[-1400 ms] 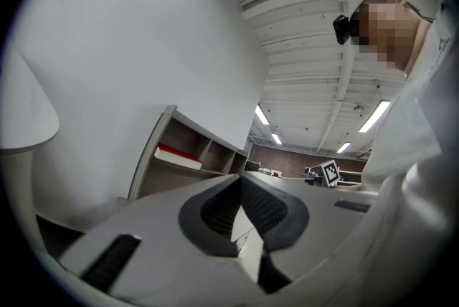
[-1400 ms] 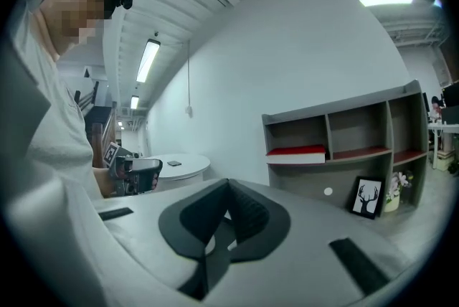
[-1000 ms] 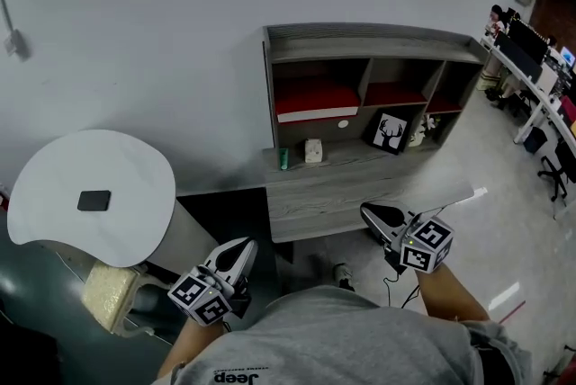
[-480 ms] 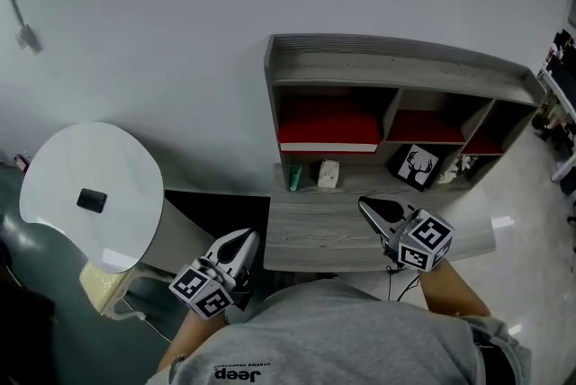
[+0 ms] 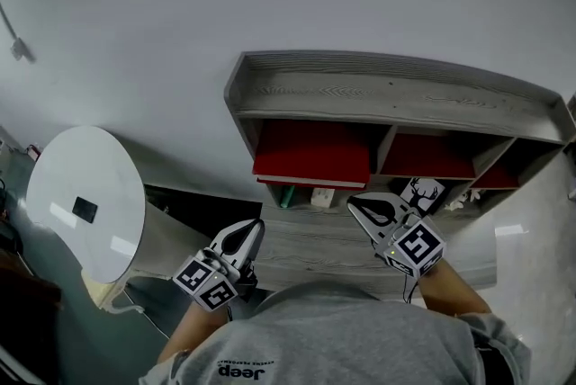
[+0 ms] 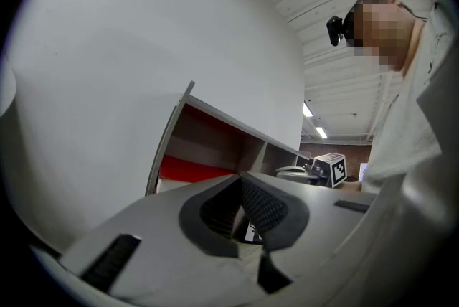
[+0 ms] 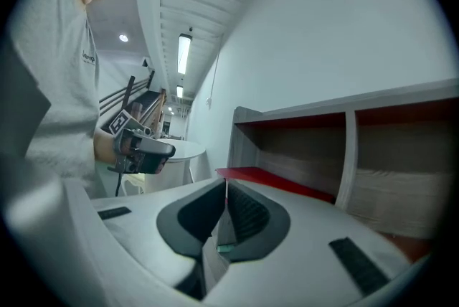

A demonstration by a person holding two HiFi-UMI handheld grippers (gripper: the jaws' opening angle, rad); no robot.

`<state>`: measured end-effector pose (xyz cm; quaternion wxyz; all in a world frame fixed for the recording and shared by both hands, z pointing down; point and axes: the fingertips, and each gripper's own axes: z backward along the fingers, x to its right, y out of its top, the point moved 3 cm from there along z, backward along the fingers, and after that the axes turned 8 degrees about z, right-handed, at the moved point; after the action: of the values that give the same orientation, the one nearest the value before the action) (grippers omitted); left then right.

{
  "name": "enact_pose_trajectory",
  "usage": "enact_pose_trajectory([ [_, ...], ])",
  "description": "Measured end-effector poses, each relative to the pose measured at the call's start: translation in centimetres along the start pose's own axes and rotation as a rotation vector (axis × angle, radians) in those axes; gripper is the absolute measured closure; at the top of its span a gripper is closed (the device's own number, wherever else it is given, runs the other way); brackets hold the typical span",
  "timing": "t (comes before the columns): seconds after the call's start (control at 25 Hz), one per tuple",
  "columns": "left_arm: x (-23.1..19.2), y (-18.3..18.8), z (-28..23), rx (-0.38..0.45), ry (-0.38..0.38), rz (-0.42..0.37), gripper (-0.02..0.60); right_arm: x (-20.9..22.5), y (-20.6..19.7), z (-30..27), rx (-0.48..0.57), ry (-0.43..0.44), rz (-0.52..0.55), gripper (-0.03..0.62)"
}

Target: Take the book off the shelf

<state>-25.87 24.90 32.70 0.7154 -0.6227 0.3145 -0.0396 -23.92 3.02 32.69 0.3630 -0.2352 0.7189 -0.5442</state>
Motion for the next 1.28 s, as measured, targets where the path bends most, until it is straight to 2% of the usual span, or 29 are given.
enact_pose_trajectory([
  [0.12, -0.8, 0.1, -1.6, -0.01, -0.007, -0.001, 0.56, 1.0, -0.7, -1.1, -0.004, 0.004, -0.019, 0.562],
  [0.28, -2.7, 0.6, -2.3, -0.018, -0.023, 0.013, 0.56, 1.3, -0.8, -2.9, -0.044, -0.003, 0.034, 0.56],
  [0.48, -5.2, 2.1, -2.9, -0.037, -0.095, -0.003, 0.56, 1.3, -0.1, -5.3, -0.118, -0.049, 0.078, 0.555],
  [0.68, -7.3, 3.3, -3.2, -0.058, -0.171, -0.004, 0.56, 0.6, 0.0, -7.1, -0.204, -0.081, 0.128, 0.479],
  [0.76, -7.8, 3.5, -3.4, -0.067, -0.202, 0.002, 0.56, 0.2, -0.1, -7.8, -0.252, -0.089, 0.184, 0.447],
  [0.96, -8.7, 3.3, -3.0, -0.095, -0.249, 0.01, 0.56, -0.9, -0.4, -9.8, -0.373, -0.078, 0.403, 0.373],
  [1.12, -9.7, 3.6, -1.6, -0.098, -0.252, 0.015, 0.56, -1.3, -1.3, -11.7, -0.498, -0.062, 0.564, 0.307],
  [1.28, -10.8, 3.9, -0.3, -0.098, -0.241, 0.022, 0.56, -1.1, -2.0, -13.2, -0.584, -0.083, 0.661, 0.255],
])
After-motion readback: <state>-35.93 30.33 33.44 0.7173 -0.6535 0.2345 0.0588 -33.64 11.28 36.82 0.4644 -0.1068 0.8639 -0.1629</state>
